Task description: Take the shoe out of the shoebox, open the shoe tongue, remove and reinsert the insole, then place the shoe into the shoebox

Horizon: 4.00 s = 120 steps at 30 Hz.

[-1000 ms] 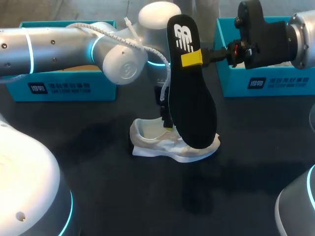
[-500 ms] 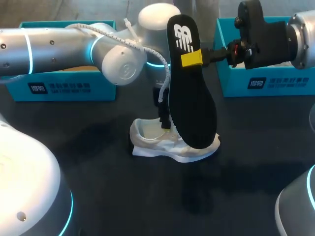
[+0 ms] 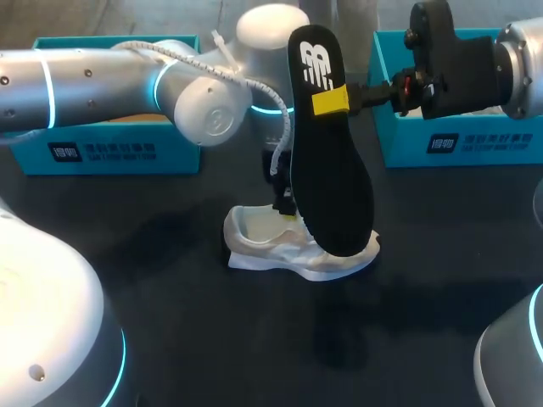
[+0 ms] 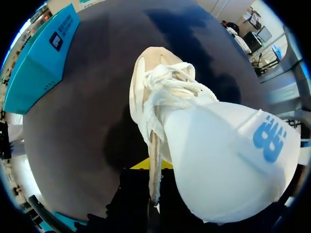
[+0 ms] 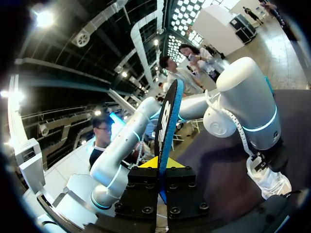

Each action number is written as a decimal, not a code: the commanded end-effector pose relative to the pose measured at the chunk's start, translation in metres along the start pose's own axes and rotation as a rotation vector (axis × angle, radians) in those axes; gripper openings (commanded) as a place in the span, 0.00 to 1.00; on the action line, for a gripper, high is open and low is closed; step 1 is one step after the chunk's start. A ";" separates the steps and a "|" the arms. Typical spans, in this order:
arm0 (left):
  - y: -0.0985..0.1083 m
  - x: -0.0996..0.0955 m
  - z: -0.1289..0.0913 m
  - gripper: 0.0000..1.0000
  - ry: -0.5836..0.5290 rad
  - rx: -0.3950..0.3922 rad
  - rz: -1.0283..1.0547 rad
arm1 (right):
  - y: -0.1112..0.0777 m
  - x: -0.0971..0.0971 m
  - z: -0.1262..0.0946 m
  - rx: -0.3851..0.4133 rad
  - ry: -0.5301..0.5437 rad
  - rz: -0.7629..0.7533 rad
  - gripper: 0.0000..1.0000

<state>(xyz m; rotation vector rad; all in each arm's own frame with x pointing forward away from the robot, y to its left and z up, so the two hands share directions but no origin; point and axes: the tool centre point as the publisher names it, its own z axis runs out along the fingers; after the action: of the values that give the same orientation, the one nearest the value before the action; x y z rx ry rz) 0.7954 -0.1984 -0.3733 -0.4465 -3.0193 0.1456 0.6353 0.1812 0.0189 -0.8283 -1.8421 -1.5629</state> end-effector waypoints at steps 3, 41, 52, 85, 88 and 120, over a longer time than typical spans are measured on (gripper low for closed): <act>0.002 0.003 -0.018 0.00 0.048 -0.019 0.154 | 0.001 -0.001 0.003 0.002 -0.001 0.001 0.00; 0.010 -0.027 -0.062 0.00 0.331 -0.138 1.149 | 0.001 -0.001 0.003 0.002 -0.001 0.001 0.00; -0.001 -0.044 -0.052 0.00 0.356 -0.162 1.196 | 0.001 -0.001 0.003 0.002 -0.001 0.001 0.00; -0.026 -0.035 0.003 0.00 0.497 -0.158 1.283 | 0.001 -0.001 0.003 0.002 -0.001 0.001 0.00; -0.028 -0.035 0.006 0.04 0.503 -0.157 1.270 | 0.001 -0.001 0.003 0.002 -0.001 0.001 0.00; -0.030 -0.072 -0.064 1.00 0.223 0.206 0.945 | 0.001 -0.001 0.003 0.002 -0.001 0.001 0.00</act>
<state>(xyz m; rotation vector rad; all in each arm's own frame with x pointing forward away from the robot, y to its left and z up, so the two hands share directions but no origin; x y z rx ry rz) 0.8579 -0.2521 -0.3154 -1.6573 -2.2310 0.3176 0.6353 0.1812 0.0189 -0.8282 -1.8421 -1.5629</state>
